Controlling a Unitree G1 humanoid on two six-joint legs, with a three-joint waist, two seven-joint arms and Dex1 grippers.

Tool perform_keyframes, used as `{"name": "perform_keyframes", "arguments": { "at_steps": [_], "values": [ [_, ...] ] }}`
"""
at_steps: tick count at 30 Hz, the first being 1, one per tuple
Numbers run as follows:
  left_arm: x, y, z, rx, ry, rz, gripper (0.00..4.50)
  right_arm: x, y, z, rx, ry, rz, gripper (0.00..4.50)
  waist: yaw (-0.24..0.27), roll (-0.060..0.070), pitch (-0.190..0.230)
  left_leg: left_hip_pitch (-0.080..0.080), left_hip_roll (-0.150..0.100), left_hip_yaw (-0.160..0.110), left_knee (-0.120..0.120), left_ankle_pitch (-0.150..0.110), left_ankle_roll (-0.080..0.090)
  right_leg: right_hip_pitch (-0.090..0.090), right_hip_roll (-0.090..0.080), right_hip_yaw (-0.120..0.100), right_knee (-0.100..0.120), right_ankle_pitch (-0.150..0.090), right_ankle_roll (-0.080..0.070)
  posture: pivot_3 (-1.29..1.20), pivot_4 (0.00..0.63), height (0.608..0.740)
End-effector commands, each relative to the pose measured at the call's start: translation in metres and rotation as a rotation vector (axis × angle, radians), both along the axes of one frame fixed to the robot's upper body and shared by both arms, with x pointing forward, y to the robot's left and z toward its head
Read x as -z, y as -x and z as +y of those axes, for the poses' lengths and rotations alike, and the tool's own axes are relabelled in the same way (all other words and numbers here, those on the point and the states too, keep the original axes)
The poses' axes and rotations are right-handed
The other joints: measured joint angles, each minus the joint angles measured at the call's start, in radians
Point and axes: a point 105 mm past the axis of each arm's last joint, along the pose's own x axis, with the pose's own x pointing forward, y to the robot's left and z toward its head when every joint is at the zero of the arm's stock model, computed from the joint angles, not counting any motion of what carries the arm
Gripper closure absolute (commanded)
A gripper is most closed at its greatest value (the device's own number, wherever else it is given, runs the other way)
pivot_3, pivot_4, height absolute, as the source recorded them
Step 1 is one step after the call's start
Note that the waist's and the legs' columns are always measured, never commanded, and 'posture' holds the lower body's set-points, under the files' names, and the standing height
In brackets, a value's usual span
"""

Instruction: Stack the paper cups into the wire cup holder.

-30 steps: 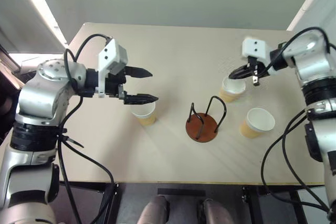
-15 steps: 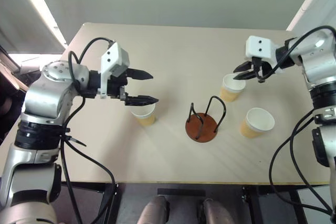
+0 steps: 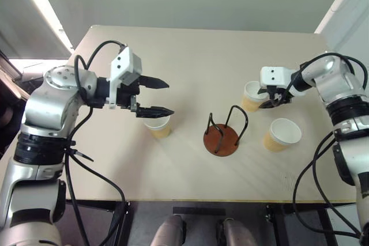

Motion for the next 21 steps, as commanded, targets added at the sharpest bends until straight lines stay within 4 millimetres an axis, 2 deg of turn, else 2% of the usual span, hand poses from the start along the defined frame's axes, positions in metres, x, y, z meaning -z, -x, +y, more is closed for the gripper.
{"name": "perform_keyframes", "arguments": {
  "at_steps": [1,6,7,13,15,17,19,21],
  "values": [
    [-0.012,0.005,-0.001,0.015,0.000,-0.051,0.00,-0.015,-0.004,0.009,-0.034,0.004,-0.053,2.50,0.000,0.000,0.000,0.000,0.000,0.000,0.000,0.000,0.000,0.000,0.000,0.000,0.000,0.000,0.000,0.00,0.150,0.740],
    [-0.011,0.005,0.001,0.012,-0.005,-0.049,0.00,-0.019,-0.002,0.012,-0.051,-0.024,-0.043,4.30,0.002,0.000,0.000,0.000,0.000,0.000,0.000,0.000,0.000,0.000,0.000,0.000,0.000,0.000,0.000,0.00,0.150,0.740],
    [-0.011,0.004,0.001,0.010,-0.006,-0.049,0.00,-0.021,-0.001,0.010,-0.051,-0.027,-0.043,4.45,0.002,0.000,0.000,0.000,0.000,0.000,0.000,0.000,0.000,0.000,0.000,0.000,0.000,0.000,0.000,0.00,0.150,0.740],
    [-0.008,0.004,0.001,0.017,-0.010,-0.044,0.00,-0.027,0.004,0.004,-0.031,-0.069,-0.034,4.45,0.001,0.000,0.000,0.000,0.000,0.000,0.000,0.000,0.000,0.000,0.000,0.000,0.000,0.000,0.000,0.00,0.150,0.740],
    [-0.010,0.004,-0.001,0.023,-0.007,-0.047,0.00,-0.035,0.005,0.002,-0.026,-0.082,-0.049,4.45,0.001,0.000,0.000,0.000,0.000,0.000,0.000,0.000,0.000,0.000,0.000,0.000,0.000,0.000,0.000,0.00,0.150,0.740],
    [-0.013,0.005,-0.001,0.032,-0.010,-0.051,0.00,-0.063,0.015,0.006,-0.053,-0.143,-0.079,4.45,0.001,0.001,0.001,0.000,0.000,0.000,-0.001,0.000,0.000,0.000,0.000,0.000,0.000,0.000,0.000,0.00,0.150,0.740],
    [-0.015,0.007,0.001,0.038,-0.022,-0.053,0.00,-0.104,0.038,0.020,-0.135,-0.211,-0.128,4.45,0.001,0.001,0.001,-0.001,0.000,0.000,-0.001,0.000,0.000,-0.001,0.000,0.000,0.000,0.000,0.000,0.00,0.150,0.740],
    [-0.015,0.008,0.002,0.044,-0.030,-0.052,0.00,-0.124,0.059,0.032,-0.194,-0.240,-0.147,4.45,-0.001,0.002,0.001,-0.003,0.000,0.000,-0.001,0.000,0.000,-0.003,0.000,0.000,-0.001,0.000,0.000,0.00,0.150,0.740]
  ]
}}
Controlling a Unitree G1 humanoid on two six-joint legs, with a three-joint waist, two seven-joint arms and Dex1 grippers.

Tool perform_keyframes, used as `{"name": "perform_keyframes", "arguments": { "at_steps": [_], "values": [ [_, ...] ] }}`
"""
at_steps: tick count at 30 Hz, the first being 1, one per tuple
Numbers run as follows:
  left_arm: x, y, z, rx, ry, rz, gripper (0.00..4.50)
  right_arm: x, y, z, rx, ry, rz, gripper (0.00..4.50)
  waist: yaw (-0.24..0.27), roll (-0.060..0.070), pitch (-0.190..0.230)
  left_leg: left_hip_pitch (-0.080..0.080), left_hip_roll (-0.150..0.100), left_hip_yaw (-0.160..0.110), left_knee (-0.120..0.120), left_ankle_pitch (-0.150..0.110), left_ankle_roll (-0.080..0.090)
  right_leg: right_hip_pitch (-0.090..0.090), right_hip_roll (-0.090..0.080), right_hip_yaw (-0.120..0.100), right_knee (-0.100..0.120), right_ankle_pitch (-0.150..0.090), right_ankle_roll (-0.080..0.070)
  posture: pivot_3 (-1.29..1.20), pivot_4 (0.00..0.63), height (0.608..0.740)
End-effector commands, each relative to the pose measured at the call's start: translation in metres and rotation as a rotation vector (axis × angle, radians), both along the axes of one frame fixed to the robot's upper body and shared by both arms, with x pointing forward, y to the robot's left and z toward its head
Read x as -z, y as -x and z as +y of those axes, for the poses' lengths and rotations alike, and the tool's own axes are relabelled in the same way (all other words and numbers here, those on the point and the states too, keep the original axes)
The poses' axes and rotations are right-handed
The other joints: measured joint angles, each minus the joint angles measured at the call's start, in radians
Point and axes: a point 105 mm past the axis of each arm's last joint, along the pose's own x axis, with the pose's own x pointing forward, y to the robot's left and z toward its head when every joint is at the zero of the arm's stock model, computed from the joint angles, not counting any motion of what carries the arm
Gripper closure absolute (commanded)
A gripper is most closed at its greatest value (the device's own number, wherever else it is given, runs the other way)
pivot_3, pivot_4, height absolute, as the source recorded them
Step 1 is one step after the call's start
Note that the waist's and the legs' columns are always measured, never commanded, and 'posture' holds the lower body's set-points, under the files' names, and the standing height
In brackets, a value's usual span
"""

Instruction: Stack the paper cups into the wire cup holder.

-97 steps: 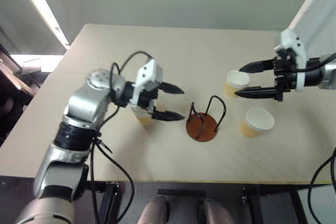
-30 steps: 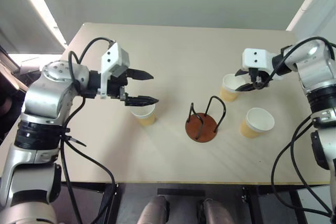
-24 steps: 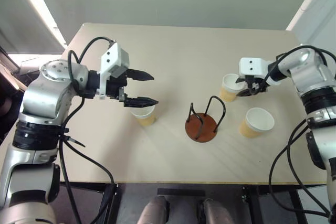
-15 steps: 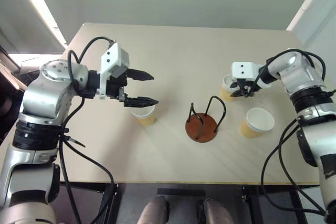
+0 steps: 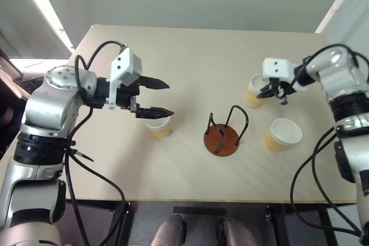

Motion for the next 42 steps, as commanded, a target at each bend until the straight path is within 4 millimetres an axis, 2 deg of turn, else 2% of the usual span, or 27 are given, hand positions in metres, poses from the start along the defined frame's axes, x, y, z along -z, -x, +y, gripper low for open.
{"name": "perform_keyframes", "arguments": {
  "at_steps": [1,3,6,11,18,25,30,33,38,42],
  "values": [
    [-0.015,0.006,0.001,0.032,-0.018,-0.058,0.00,-0.068,0.046,0.028,-0.154,-0.095,-0.124,4.45,-0.002,0.000,0.000,-0.001,0.000,0.000,0.000,0.000,0.000,-0.001,0.000,0.000,0.000,0.000,0.000,0.00,0.150,0.740],
    [-0.014,0.007,0.000,0.043,-0.027,-0.055,0.00,-0.071,0.073,0.040,-0.220,-0.091,-0.095,4.45,-0.001,0.000,0.000,-0.001,0.000,0.000,-0.002,0.000,0.000,-0.001,0.000,-0.001,-0.001,-0.001,-0.001,0.00,0.150,0.740],
    [-0.012,0.004,-0.001,0.051,-0.036,-0.055,0.00,-0.065,0.098,0.052,-0.284,-0.063,-0.048,4.45,-0.003,-0.001,0.000,-0.002,0.000,-0.001,-0.002,0.000,0.000,-0.001,0.000,-0.001,-0.004,-0.001,-0.001,0.00,0.150,0.740],
    [-0.012,0.001,-0.007,0.074,-0.038,-0.054,0.00,-0.049,0.117,0.068,-0.354,-0.026,0.004,4.45,-0.006,-0.001,0.000,-0.001,0.001,-0.001,0.002,0.001,0.000,0.000,0.000,0.000,-0.001,0.000,-0.001,0.00,0.150,0.740],
    [-0.010,0.001,-0.008,0.085,-0.045,-0.053,0.00,-0.034,0.119,0.075,-0.393,0.029,0.015,4.45,-0.009,-0.001,0.000,0.000,0.001,-0.001,0.003,0.001,0.000,0.000,0.000,0.000,0.000,0.000,-0.001,0.00,0.150,0.740],
    [-0.010,0.002,-0.009,0.089,-0.048,-0.057,0.00,-0.019,0.110,0.072,-0.398,0.097,0.001,4.45,-0.009,-0.001,0.000,-0.001,0.001,-0.002,0.003,0.001,0.000,0.000,0.000,-0.001,0.001,0.000,-0.001,0.00,0.150,0.740],
    [-0.011,0.002,-0.009,0.086,-0.043,-0.060,0.00,-0.009,0.110,0.078,-0.438,0.133,0.010,4.45,-0.010,-0.001,0.000,-0.001,0.001,-0.002,0.003,0.001,0.000,-0.001,0.000,-0.001,0.001,0.000,-0.001,0.00,0.150,0.740],
    [-0.010,0.001,-0.010,0.088,-0.042,-0.057,0.00,-0.006,0.106,0.084,-0.443,0.128,0.007,3.90,-0.010,-0.001,0.000,-0.001,0.001,-0.002,0.003,0.001,0.000,-0.001,0.000,-0.001,0.001,0.000,-0.001,0.00,0.150,0.740],
    [-0.011,-0.001,-0.010,0.084,-0.038,-0.060,0.00,-0.006,0.097,0.088,-0.426,0.094,-0.013,2.23,-0.010,-0.001,0.000,-0.001,0.001,-0.002,0.003,0.001,0.000,-0.001,0.000,-0.001,0.001,0.000,-0.001,0.00,0.150,0.740],
    [-0.009,0.000,-0.007,0.066,-0.073,-0.090,0.00,-0.013,0.090,0.088,-0.401,0.020,-0.050,0.89,-0.010,-0.001,0.000,-0.001,0.001,-0.002,0.003,0.001,0.000,-0.001,0.000,-0.001,0.001,0.000,-0.001,0.00,0.150,0.740]
  ]
}}
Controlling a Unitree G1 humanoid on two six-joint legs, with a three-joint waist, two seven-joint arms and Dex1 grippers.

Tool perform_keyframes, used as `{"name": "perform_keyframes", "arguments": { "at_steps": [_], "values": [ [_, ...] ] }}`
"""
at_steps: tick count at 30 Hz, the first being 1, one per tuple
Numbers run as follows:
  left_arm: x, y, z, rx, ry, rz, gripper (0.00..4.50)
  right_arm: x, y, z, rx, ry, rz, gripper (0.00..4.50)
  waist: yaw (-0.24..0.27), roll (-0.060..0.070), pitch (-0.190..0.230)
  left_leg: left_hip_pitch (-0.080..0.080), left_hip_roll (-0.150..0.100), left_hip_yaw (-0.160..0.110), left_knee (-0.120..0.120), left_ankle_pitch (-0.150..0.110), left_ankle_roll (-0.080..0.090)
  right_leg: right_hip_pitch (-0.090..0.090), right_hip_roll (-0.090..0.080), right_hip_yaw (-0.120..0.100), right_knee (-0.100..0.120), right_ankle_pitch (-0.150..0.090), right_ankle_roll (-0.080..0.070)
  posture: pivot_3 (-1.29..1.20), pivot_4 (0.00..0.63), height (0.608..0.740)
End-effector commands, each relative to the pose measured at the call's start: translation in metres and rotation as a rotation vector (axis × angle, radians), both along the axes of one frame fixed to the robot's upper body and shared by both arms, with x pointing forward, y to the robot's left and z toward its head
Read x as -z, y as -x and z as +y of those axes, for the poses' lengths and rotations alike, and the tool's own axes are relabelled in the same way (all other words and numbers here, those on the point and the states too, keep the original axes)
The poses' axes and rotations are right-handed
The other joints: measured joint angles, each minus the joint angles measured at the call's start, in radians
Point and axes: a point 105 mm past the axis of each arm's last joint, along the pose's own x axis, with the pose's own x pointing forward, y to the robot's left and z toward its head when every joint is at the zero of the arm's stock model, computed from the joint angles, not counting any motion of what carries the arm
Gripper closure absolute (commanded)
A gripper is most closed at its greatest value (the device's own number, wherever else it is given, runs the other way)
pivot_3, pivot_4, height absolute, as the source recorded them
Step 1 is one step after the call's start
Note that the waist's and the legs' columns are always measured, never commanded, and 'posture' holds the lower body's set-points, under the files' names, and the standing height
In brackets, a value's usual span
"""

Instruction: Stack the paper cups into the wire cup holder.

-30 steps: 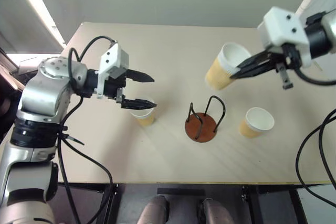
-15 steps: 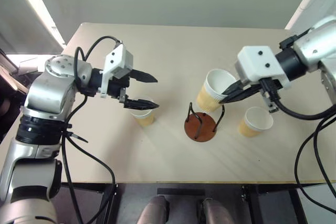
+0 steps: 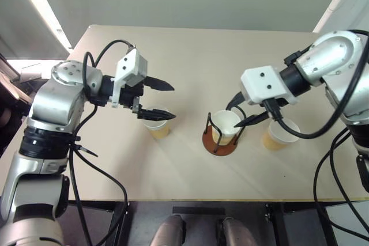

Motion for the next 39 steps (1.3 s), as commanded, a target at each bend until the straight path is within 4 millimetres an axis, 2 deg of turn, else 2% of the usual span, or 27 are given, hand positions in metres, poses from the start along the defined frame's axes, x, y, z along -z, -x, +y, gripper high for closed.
{"name": "perform_keyframes", "arguments": {
  "at_steps": [1,4,7,11,16,27,37,38,39],
  "values": [
    [-0.008,0.003,0.003,-0.014,-0.052,-0.093,0.00,-0.020,-0.005,-0.001,0.033,-0.108,-0.066,0.89,0.000,0.000,0.000,0.000,0.000,0.000,0.000,0.000,0.000,0.000,0.000,0.000,0.000,0.000,0.000,0.00,0.150,0.740],
    [-0.002,0.006,0.008,-0.035,-0.139,-0.153,0.00,-0.033,-0.015,-0.009,0.108,-0.205,-0.092,0.89,-0.002,0.000,0.000,0.000,0.000,0.000,0.000,0.000,0.000,0.000,0.000,0.000,0.000,0.000,0.000,0.00,0.150,0.740],
    [0.003,0.010,0.012,-0.055,-0.233,-0.211,0.00,-0.043,-0.017,-0.018,0.164,-0.292,-0.055,0.89,0.000,0.000,0.000,0.000,0.000,0.000,0.000,0.000,0.000,0.000,0.000,0.000,-0.001,0.000,0.000,0.00,0.150,0.740],
    [0.013,0.019,0.016,-0.035,-0.348,-0.244,0.00,-0.044,0.000,-0.027,0.150,-0.327,0.070,0.89,0.000,0.000,0.000,0.000,-0.001,0.000,-0.001,0.000,0.000,0.000,0.000,0.000,-0.001,0.000,0.000,0.00,0.150,0.740],
    [0.030,0.017,0.021,-0.064,-0.451,-0.236,0.00,-0.035,0.012,-0.034,0.151,-0.318,0.187,0.89,-0.002,0.000,0.000,0.000,0.000,0.000,-0.001,0.000,0.000,0.000,0.000,0.000,-0.001,0.000,0.000,0.00,0.150,0.740],
    [0.053,0.005,0.036,-0.107,-0.522,-0.192,0.00,-0.038,0.012,-0.030,0.163,-0.330,0.177,0.89,-0.006,0.000,0.000,0.001,0.000,0.000,-0.001,0.000,0.000,0.000,0.000,0.000,0.000,0.000,0.000,0.00,0.150,0.740],
    [0.068,0.009,0.026,-0.045,-0.525,-0.165,0.00,-0.037,0.017,-0.032,0.173,-0.332,0.174,0.89,-0.006,0.000,0.000,0.001,0.000,0.000,-0.001,0.000,0.000,0.000,0.000,0.000,0.001,0.000,0.000,0.00,0.150,0.740],
    [0.069,0.009,0.025,-0.038,-0.521,-0.167,0.37,-0.036,0.017,-0.033,0.175,-0.333,0.174,0.85,-0.006,0.000,0.000,0.001,0.000,0.000,-0.001,0.000,0.000,0.000,0.000,0.000,0.001,0.000,0.000,0.00,0.150,0.740],
    [0.069,0.009,0.023,-0.033,-0.517,-0.168,0.54,-0.036,0.017,-0.033,0.176,-0.333,0.173,0.85,-0.006,0.000,0.000,0.001,0.000,0.000,-0.001,0.000,0.000,0.000,0.000,0.000,0.001,0.000,0.000,0.00,0.150,0.740]
  ]
}}
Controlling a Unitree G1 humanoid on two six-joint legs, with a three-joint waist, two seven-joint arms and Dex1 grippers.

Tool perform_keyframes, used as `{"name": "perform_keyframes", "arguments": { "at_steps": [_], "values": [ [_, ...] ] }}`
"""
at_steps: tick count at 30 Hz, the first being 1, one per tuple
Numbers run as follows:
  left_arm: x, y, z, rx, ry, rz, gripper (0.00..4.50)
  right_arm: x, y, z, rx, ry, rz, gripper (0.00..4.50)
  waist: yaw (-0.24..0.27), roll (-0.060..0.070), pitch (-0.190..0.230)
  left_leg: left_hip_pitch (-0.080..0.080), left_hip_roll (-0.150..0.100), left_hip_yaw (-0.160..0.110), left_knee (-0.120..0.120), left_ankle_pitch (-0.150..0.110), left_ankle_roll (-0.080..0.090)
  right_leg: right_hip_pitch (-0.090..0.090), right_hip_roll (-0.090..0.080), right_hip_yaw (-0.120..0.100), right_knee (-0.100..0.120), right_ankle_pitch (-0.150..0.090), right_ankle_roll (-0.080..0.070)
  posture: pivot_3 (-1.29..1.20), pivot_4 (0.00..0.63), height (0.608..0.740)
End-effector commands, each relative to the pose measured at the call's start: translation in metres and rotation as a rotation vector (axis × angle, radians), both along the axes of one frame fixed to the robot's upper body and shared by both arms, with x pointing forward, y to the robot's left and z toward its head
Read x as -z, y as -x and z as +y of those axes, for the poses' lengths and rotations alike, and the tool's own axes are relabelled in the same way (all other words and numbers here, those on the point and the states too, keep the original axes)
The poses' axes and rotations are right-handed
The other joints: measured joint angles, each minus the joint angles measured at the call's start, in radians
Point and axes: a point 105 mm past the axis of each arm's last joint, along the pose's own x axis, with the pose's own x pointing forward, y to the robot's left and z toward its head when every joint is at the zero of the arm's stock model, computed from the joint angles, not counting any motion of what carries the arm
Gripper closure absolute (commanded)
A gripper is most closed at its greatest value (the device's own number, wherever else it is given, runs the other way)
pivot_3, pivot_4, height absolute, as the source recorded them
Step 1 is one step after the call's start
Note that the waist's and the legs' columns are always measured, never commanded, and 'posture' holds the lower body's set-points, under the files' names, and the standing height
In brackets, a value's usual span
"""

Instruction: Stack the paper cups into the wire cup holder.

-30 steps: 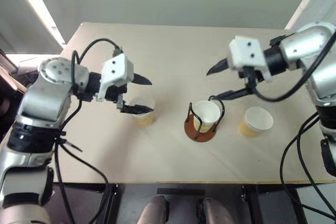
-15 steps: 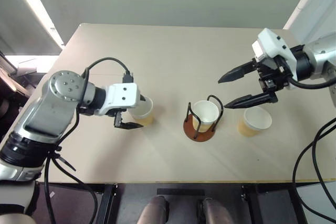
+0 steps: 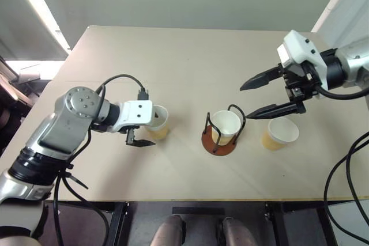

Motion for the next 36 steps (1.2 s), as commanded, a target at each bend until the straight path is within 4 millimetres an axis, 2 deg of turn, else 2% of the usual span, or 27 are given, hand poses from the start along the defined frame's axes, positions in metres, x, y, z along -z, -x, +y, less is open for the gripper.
{"name": "perform_keyframes", "arguments": {
  "at_steps": [1,11,20,25,30,32,36],
  "values": [
    [-0.002,0.003,-0.009,0.056,0.010,-0.016,0.83,-0.010,0.005,-0.001,0.000,-0.021,-0.050,0.85,0.000,0.000,0.000,0.000,0.000,0.000,0.000,0.000,0.000,0.000,0.000,0.000,0.000,0.000,0.000,0.00,0.150,0.740],
    [-0.002,-0.002,-0.009,0.094,0.040,0.022,4.40,-0.011,-0.004,-0.003,0.032,-0.067,-0.089,0.85,0.001,0.000,0.000,0.000,0.000,0.000,0.001,0.000,0.000,0.000,0.000,0.000,0.000,0.000,0.000,0.00,0.150,0.740],
    [-0.019,0.004,-0.017,0.153,0.110,0.059,4.46,-0.015,-0.007,-0.029,0.115,-0.103,-0.116,0.85,0.003,0.000,0.000,-0.001,0.000,0.000,0.001,0.000,0.000,0.000,0.000,0.000,0.000,0.000,0.000,0.00,0.150,0.740],
    [-0.050,0.007,-0.031,0.219,0.171,0.070,4.46,-0.016,-0.004,-0.044,0.144,-0.120,-0.142,0.85,0.005,-0.001,0.000,-0.001,0.000,0.000,0.001,0.000,0.000,0.000,0.000,0.000,0.001,0.000,0.000,0.00,0.150,0.740],
    [-0.082,0.009,-0.048,0.304,0.208,0.068,4.46,-0.018,0.000,-0.049,0.171,-0.136,-0.142,0.85,0.006,-0.001,0.000,-0.002,0.000,0.000,0.001,0.000,0.000,0.000,0.000,0.000,0.000,0.000,0.001,0.00,0.150,0.740],
    [-0.099,0.011,-0.062,0.355,0.252,0.078,4.46,-0.017,0.002,-0.053,0.213,-0.136,-0.091,0.85,0.006,-0.001,0.000,-0.002,0.000,0.000,0.001,0.000,0.000,0.000,0.000,0.000,0.000,0.000,0.001,0.00,0.150,0.740],
    [-0.116,0.012,-0.080,0.421,0.298,0.097,4.46,-0.017,0.006,-0.056,0.255,-0.135,-0.049,0.85,0.009,0.000,0.000,-0.003,0.000,0.000,0.002,0.000,0.000,0.000,0.000,0.000,0.000,0.001,0.001,0.00,0.150,0.740]
  ]
}}
